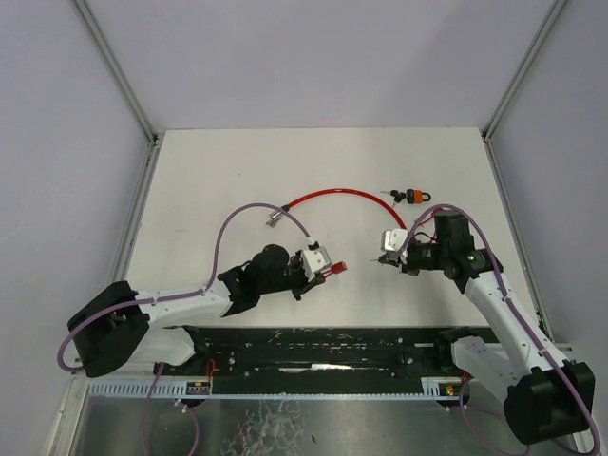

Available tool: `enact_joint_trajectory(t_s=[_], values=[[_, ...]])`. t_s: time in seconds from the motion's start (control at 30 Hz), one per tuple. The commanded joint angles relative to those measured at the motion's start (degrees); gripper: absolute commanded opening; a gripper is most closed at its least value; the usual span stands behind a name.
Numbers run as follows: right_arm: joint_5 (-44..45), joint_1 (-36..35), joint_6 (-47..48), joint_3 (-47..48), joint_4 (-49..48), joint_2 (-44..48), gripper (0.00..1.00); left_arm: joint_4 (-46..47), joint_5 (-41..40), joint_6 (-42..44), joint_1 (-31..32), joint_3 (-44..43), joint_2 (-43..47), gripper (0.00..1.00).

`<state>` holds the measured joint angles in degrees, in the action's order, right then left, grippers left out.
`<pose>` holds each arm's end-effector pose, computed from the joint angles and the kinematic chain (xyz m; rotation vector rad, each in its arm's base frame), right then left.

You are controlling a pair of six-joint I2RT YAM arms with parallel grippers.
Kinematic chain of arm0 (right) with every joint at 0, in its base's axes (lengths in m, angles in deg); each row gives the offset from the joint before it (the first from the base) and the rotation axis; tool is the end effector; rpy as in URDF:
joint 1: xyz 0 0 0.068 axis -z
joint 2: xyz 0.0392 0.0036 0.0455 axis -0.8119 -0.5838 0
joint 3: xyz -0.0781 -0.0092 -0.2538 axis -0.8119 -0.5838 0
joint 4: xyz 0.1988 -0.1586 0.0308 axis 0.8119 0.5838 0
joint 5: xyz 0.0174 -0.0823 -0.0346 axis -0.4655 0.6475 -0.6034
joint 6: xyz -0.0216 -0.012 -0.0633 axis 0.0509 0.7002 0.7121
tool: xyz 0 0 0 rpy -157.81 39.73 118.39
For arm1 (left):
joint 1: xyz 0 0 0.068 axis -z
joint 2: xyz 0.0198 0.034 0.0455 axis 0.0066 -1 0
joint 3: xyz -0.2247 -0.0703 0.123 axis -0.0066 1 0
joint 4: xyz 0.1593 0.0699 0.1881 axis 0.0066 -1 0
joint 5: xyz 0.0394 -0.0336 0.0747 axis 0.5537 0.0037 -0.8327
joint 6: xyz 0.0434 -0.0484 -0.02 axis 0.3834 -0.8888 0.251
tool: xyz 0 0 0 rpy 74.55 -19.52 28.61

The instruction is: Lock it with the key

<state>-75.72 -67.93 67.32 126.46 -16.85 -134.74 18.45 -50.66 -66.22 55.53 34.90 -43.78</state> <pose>0.1767 0.0853 0.2377 -1.5550 1.3908 0.5079 0.1460 -0.2301 0.1813 1.2895 1.6465 -0.6713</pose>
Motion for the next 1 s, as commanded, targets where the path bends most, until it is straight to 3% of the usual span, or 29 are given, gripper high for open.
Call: enact_joint_trajectory(t_s=[0.0,0.23,0.57,0.77,0.97], values=[[-1.91,3.22,-10.64,1.55,-6.83,1.22,0.0,15.97,2.85,-18.03,-4.07,2.11,1.58,0.0],[-2.95,5.85,-16.97,1.81,-9.61,-0.01,0.0,22.34,-1.71,-36.2,-12.33,5.27,4.04,0.0],[-6.17,8.69,-26.07,1.59,-13.17,-0.67,0.0,24.41,-5.34,-55.59,-33.31,7.0,4.74,0.0],[-7.74,10.35,-28.51,1.34,-13.89,0.33,0.0,19.9,-7.27,-62.18,-45.38,4.15,-1.69,0.0],[-6.31,10.79,-27.56,1.28,-13.79,0.26,0.0,11.09,-7.73,-65.79,-51.16,-3.66,-12.65,0.01]])
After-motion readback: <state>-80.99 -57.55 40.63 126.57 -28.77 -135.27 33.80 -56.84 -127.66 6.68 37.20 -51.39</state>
